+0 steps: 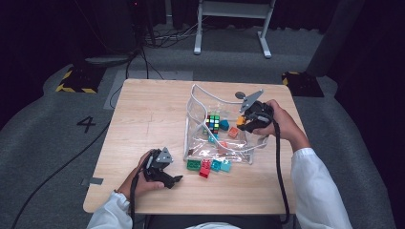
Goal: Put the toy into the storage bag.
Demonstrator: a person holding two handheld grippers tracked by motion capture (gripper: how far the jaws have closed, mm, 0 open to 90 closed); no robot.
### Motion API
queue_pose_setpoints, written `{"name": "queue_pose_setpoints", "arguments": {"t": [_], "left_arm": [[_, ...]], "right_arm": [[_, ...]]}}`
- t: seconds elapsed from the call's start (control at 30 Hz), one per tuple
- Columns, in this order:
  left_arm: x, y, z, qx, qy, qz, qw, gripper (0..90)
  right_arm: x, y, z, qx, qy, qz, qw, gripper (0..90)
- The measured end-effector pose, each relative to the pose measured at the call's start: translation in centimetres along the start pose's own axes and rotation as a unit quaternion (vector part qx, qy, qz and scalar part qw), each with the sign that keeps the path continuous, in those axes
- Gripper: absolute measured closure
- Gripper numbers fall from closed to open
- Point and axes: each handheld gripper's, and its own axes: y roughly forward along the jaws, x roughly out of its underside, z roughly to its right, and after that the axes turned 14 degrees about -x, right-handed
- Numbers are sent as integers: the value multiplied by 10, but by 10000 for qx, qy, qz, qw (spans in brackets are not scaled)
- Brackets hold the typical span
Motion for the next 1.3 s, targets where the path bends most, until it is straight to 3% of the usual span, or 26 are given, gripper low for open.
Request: {"name": "queue_pose_setpoints", "arguments": {"t": [0.2,0.33,0.5,0.63,0.67,0.8,0.9,1.0,1.17,1.23,1.3], "left_arm": [[0,0,0,0,0,1,10000,41],[0,0,0,-6,-4,10,10000,41],[0,0,0,0,-1,2,10000,41],[0,0,0,0,0,0,10000,41],[0,0,0,2,1,5,10000,41],[0,0,0,2,-2,0,10000,41],[0,0,0,1,-1,6,10000,41],[0,0,0,0,-2,1,10000,41],[0,0,0,0,1,-1,10000,41],[0,0,0,1,2,-2,10000,41],[0,0,0,1,0,-1,10000,41]], "right_arm": [[18,-4,6,141,176,-588,9980,590],[26,-9,5,199,255,-634,9975,590],[31,-13,3,187,173,-363,9990,578],[36,-21,0,182,226,76,9995,533],[39,-24,0,161,181,305,9992,521],[46,-32,-6,134,109,691,9975,461],[53,-41,-14,301,333,1098,9929,412],[64,-53,-23,492,355,1637,9846,370],[82,-67,-38,796,411,2025,9752,334],[89,-72,-45,872,550,2245,9690,322],[97,-77,-51,952,534,2398,9647,312]]}}
